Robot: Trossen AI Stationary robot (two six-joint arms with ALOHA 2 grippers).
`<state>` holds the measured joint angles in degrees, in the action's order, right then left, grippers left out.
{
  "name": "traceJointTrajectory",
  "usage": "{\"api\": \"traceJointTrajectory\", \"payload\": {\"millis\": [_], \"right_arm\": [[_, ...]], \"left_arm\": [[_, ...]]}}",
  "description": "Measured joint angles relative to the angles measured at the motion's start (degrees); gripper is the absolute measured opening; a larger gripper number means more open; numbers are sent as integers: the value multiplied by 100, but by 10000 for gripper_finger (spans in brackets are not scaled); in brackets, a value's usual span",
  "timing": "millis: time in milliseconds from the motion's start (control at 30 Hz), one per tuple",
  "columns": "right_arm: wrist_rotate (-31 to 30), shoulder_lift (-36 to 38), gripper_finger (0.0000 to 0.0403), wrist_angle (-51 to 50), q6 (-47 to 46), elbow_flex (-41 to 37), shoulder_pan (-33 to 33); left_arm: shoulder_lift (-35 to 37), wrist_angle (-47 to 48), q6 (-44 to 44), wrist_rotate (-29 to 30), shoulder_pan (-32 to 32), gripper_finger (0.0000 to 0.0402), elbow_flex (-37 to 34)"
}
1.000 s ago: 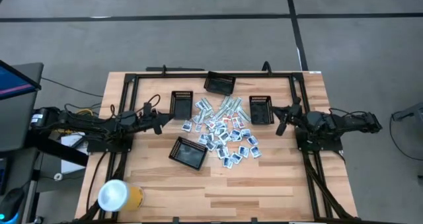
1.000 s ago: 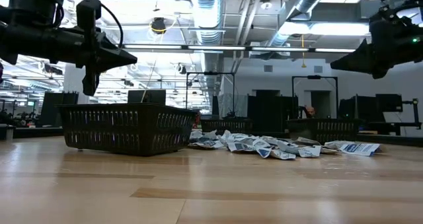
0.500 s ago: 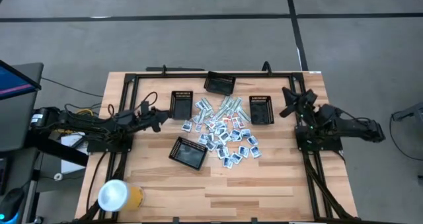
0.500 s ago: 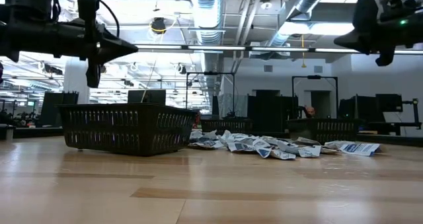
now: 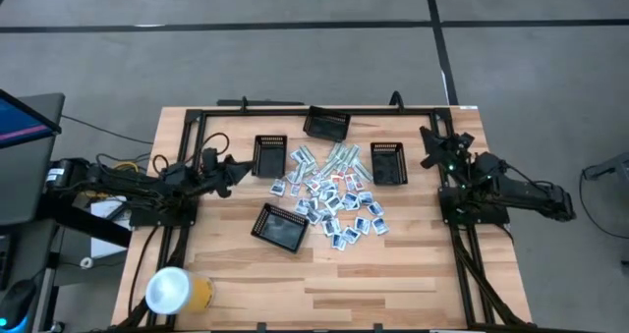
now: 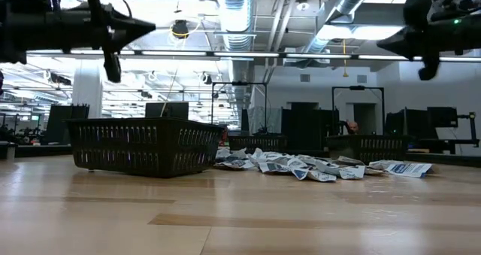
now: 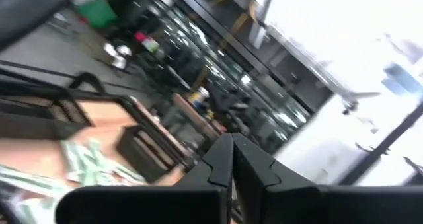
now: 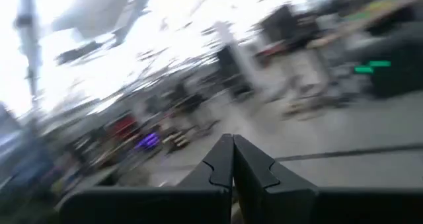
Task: Pick & Place First Aid Supplies
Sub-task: Put the white alcohol pad into the right black bin
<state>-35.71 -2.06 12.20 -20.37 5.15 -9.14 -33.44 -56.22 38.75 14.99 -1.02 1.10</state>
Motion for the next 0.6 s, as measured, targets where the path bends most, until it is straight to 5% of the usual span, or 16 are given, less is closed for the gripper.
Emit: {"api": "traceJointTrajectory", "payload": {"millis": [167, 400, 600], "right_arm": [[1789, -439, 0, 45, 124, 2, -29], [2094, -1484, 0, -631, 526, 762, 67], [2276, -2614, 0, -2402, 1222, 2127, 387]], "left_arm": [[-497, 21, -830, -307, -325, 8, 494], [-1472, 512, -1747, -314, -557, 8, 1400], [-1795, 2715, -1715, -671, -557, 8, 2183]]}}
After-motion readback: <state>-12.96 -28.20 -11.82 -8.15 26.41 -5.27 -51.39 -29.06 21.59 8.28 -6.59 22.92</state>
